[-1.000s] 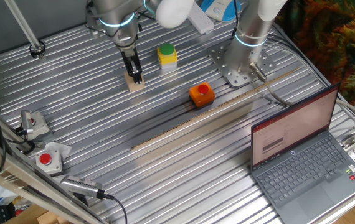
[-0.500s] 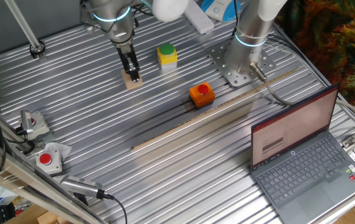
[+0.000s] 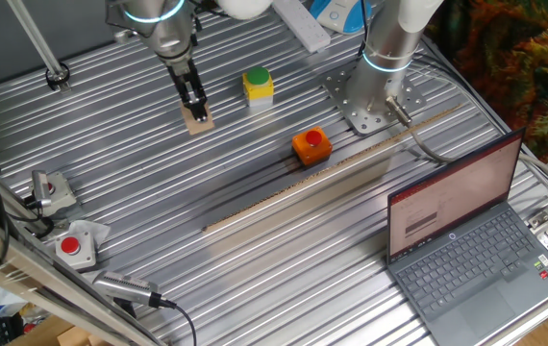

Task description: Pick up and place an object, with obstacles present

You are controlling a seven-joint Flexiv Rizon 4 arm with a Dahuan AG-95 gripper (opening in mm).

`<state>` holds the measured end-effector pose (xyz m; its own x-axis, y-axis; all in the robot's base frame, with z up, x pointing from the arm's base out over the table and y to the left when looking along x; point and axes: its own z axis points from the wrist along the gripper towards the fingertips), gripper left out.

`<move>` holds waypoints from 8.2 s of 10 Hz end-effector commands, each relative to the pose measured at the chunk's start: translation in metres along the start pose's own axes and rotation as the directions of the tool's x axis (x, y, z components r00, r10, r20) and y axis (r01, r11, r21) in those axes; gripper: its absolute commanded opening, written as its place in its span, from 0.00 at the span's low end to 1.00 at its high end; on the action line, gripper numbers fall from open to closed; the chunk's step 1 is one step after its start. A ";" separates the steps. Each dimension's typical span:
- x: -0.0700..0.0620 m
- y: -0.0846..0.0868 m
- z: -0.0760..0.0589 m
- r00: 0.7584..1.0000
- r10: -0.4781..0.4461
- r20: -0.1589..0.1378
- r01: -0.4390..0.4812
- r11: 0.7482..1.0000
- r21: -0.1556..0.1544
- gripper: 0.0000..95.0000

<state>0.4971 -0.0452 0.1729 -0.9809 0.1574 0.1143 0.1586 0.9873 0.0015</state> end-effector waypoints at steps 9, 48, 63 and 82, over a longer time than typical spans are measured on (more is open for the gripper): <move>-0.018 0.037 -0.035 0.999 0.015 -0.034 -0.014 1.000 0.012 0.00; -0.018 0.037 -0.035 0.979 -0.178 0.104 0.179 0.984 -0.001 0.00; 0.026 0.103 -0.116 0.992 -0.117 0.039 0.117 0.993 0.007 0.00; 0.049 0.199 -0.158 1.000 -0.018 0.016 0.017 1.000 0.018 0.00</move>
<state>0.4977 0.1581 0.3361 -0.9852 0.1430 0.0949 0.1422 0.9897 -0.0149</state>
